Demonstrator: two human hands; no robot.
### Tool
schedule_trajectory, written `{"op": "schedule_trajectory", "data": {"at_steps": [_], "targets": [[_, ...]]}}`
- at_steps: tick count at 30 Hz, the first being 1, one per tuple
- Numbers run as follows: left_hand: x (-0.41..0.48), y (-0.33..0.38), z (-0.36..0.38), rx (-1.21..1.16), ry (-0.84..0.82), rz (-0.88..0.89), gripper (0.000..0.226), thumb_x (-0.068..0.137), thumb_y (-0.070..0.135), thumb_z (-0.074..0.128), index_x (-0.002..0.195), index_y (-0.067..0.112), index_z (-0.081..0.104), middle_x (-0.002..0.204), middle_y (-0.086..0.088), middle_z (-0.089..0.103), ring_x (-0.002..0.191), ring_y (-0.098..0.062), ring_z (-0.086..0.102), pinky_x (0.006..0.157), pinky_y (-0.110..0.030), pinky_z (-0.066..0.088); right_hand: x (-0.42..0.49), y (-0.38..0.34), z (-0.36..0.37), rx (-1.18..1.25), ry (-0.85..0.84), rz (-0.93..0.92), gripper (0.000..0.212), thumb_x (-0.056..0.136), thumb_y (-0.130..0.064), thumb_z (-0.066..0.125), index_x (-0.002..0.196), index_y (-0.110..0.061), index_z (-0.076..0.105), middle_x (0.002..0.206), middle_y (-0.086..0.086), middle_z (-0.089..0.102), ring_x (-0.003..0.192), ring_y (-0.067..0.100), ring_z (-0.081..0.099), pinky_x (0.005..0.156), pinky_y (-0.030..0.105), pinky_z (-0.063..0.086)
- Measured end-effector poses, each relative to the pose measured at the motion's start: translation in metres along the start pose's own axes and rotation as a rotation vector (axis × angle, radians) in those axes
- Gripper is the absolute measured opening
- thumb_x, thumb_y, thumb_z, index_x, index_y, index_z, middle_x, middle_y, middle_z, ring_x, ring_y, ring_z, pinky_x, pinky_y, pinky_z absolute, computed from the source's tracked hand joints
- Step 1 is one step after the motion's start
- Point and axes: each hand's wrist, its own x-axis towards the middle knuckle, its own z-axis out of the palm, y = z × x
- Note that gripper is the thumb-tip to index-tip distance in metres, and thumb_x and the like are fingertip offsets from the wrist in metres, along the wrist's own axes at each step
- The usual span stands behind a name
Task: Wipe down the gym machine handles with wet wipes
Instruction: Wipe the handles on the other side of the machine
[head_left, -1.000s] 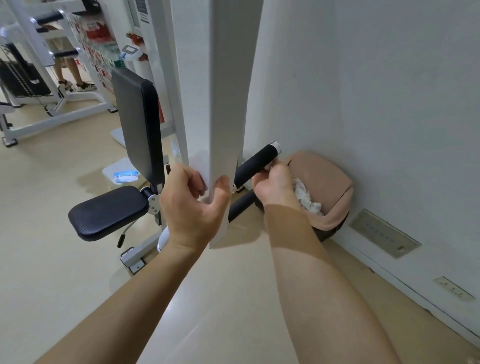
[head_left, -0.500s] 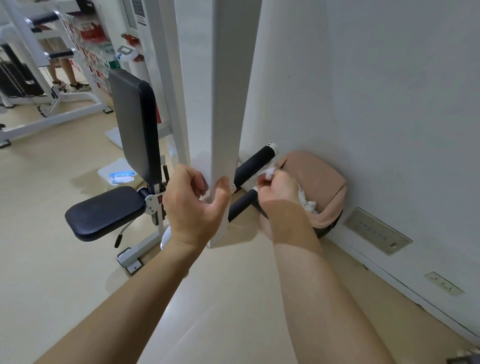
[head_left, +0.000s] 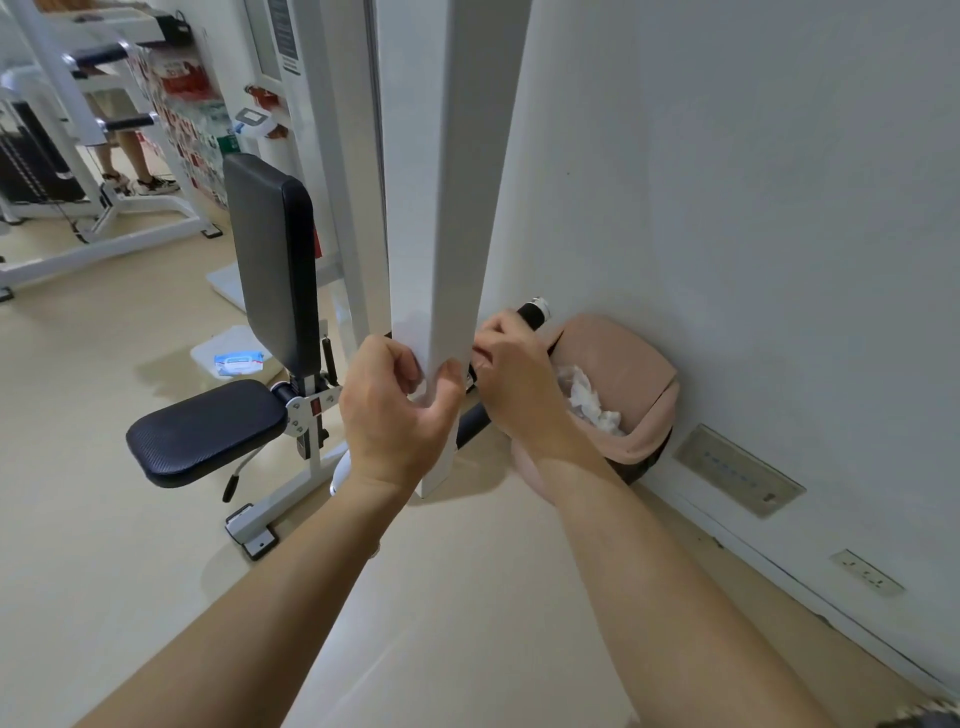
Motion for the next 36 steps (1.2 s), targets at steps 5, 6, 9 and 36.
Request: {"op": "schedule_trajectory", "data": {"at_steps": [5, 6, 9, 36], "targets": [[-0.005, 0.004, -0.002, -0.006, -0.040, -0.021, 0.035, 0.081, 0.041, 0.065, 0.077, 0.021, 0.037, 0.069, 0.013, 0.038, 0.061, -0.006, 0.038, 0.056, -0.016, 0.031, 0.029, 0.025, -0.032, -0.092, 0.071, 0.116, 0.017, 0.098, -0.009, 0.057, 0.097, -0.004, 0.073, 0.093, -0.001, 0.048, 0.079, 0.008, 0.049, 0.082, 0.014, 0.043], [-0.006, 0.006, -0.002, -0.009, -0.043, -0.026, 0.035, 0.081, 0.042, 0.065, 0.077, 0.021, 0.037, 0.069, 0.014, 0.038, 0.061, -0.005, 0.038, 0.056, -0.014, 0.032, 0.035, 0.032, -0.037, -0.112, 0.124, 0.176, 0.018, 0.099, -0.011, 0.056, 0.100, -0.004, 0.072, 0.096, 0.000, 0.048, 0.085, 0.012, 0.052, 0.087, 0.021, 0.047], [-0.011, 0.011, -0.002, 0.004, -0.025, -0.047, 0.034, 0.083, 0.040, 0.066, 0.078, 0.023, 0.036, 0.069, 0.015, 0.038, 0.059, -0.005, 0.038, 0.056, -0.011, 0.031, 0.037, 0.037, -0.037, -0.163, 0.159, 0.197, 0.020, 0.100, -0.013, 0.054, 0.103, -0.004, 0.071, 0.098, -0.001, 0.046, 0.091, 0.017, 0.053, 0.088, 0.025, 0.046], [-0.138, 0.061, 0.285, -0.019, -0.999, -0.542, 0.016, 0.084, 0.029, 0.070, 0.094, 0.024, 0.058, 0.090, 0.002, 0.073, 0.082, -0.018, 0.070, 0.070, -0.034, 0.059, -0.138, 0.254, -0.147, 0.492, 0.072, 0.814, 0.014, 0.092, -0.026, 0.070, 0.106, -0.026, 0.074, 0.092, -0.006, 0.076, 0.084, 0.012, 0.073, 0.073, 0.029, 0.061]]}}
